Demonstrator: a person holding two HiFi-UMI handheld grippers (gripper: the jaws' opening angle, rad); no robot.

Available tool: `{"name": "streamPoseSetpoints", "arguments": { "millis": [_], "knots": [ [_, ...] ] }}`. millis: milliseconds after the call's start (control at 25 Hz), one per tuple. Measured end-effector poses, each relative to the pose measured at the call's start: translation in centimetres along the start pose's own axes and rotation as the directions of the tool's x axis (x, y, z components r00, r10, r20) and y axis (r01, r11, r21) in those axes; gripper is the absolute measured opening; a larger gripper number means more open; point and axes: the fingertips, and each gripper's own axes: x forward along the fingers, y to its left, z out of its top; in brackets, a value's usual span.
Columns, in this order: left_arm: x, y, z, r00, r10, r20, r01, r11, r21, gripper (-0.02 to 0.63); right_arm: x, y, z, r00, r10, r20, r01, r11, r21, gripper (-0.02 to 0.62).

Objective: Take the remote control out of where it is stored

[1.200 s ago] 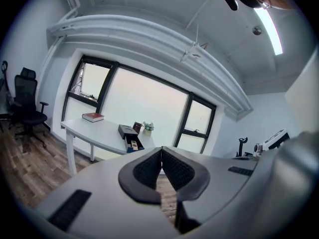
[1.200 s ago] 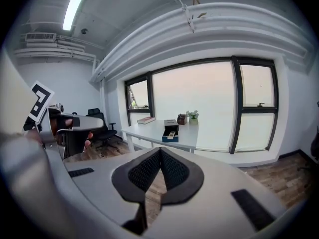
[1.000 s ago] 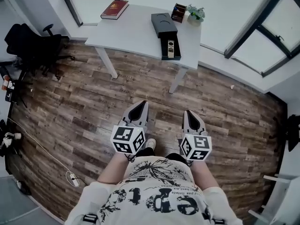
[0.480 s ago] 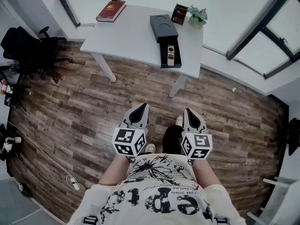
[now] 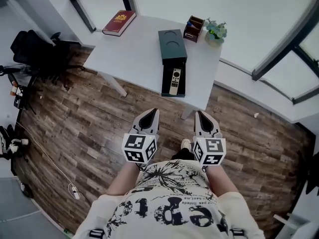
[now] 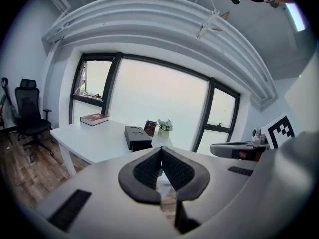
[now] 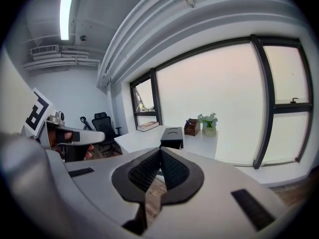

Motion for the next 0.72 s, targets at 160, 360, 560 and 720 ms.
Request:
{"name": "streamPoseSetpoints", "arguments": {
  "millis": [160, 360, 560, 720],
  "knots": [
    [6.0, -2.1, 1.1, 1.000, 0.020, -0.019, -0.020, 1.000, -0.006, 0.011, 2.8, -5.2, 2.3, 0.999, 0.049, 0.002, -0.049, 0.999, -0.019, 0.003],
    [11.7, -3.8, 2.6, 0.997, 0.065, -0.039, -0.066, 0.997, -0.028, 0.011, 5.5, -10.7, 4.3, 0.996, 0.091, -0.003, -0.092, 0.996, -0.018, 0.003],
    [15.2, -4.4, 1.9, 0.988, 0.093, -0.119, -0.093, 0.996, 0.002, 0.011, 7.8, -13.4, 4.5, 0.995, 0.103, -0.015, -0.104, 0.994, -0.027, 0.003],
    [16.7, -3.3, 0.4, 0.975, 0.149, -0.164, -0.149, 0.989, 0.012, 0.011, 8.9, -13.5, 3.5, 0.992, 0.114, -0.047, -0.116, 0.993, -0.022, 0.003]
  ]
}}
